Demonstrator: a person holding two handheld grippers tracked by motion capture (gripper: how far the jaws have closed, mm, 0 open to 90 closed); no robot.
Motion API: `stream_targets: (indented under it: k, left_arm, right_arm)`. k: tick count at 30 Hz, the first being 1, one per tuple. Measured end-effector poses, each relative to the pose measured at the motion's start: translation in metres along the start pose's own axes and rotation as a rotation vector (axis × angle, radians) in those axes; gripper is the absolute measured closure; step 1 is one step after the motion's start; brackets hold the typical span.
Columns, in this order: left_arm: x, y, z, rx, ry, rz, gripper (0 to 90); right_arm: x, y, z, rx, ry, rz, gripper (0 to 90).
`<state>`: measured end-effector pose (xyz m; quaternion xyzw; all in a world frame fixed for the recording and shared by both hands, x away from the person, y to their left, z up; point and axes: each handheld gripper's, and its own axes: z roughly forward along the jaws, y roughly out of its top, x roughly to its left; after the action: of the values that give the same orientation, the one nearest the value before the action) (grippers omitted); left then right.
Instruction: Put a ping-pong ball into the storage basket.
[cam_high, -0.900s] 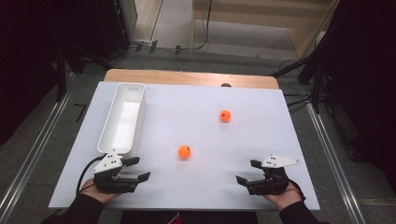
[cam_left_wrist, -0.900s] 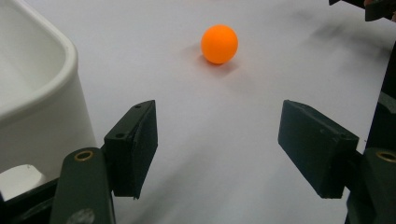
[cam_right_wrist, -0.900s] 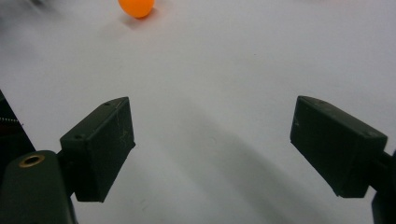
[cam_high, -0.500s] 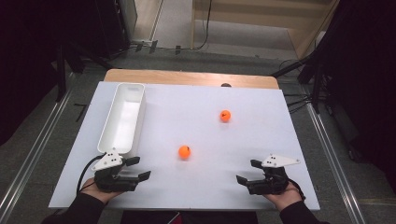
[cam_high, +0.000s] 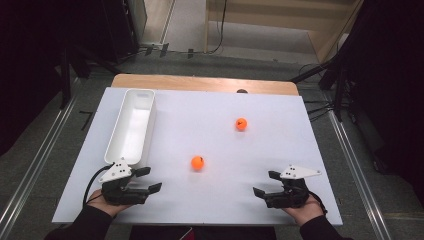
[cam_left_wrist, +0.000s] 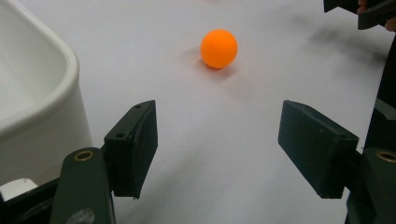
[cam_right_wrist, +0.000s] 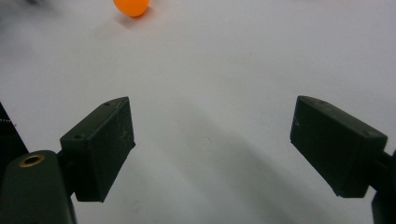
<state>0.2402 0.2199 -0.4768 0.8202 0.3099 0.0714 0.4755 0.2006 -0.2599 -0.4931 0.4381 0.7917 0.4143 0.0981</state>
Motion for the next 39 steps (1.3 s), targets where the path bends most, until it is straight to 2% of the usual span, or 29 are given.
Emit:
stream_targets:
  k: [6, 13, 30, 36, 39]
  left_arm:
    - [-0.0004, 0.0005, 0.0003, -0.005, -0.006, 0.002, 28.7]
    - [0.0002, 0.0005, 0.0003, 0.000, -0.005, 0.007, 28.7]
    - [-0.0008, 0.0015, 0.0018, 0.007, -0.005, 0.019, 28.7]
    - [-0.0041, 0.0042, 0.0014, 0.004, -0.031, 0.016, 28.6]
    - [-0.0057, 0.0057, 0.0014, -0.006, -0.029, 0.019, 28.6]
  right_arm:
    - [-0.0027, 0.0010, 0.0039, 0.008, -0.010, 0.013, 12.2]
    - [-0.0073, 0.0028, 0.0044, 0.000, -0.011, 0.001, 12.2]
    - [-0.0065, 0.0017, 0.0041, 0.020, -0.011, 0.002, 12.2]
    - [-0.0059, 0.0015, 0.0048, 0.020, -0.009, 0.003, 12.2]
    - [-0.0062, 0.0014, 0.0047, 0.019, -0.008, 0.000, 12.1]
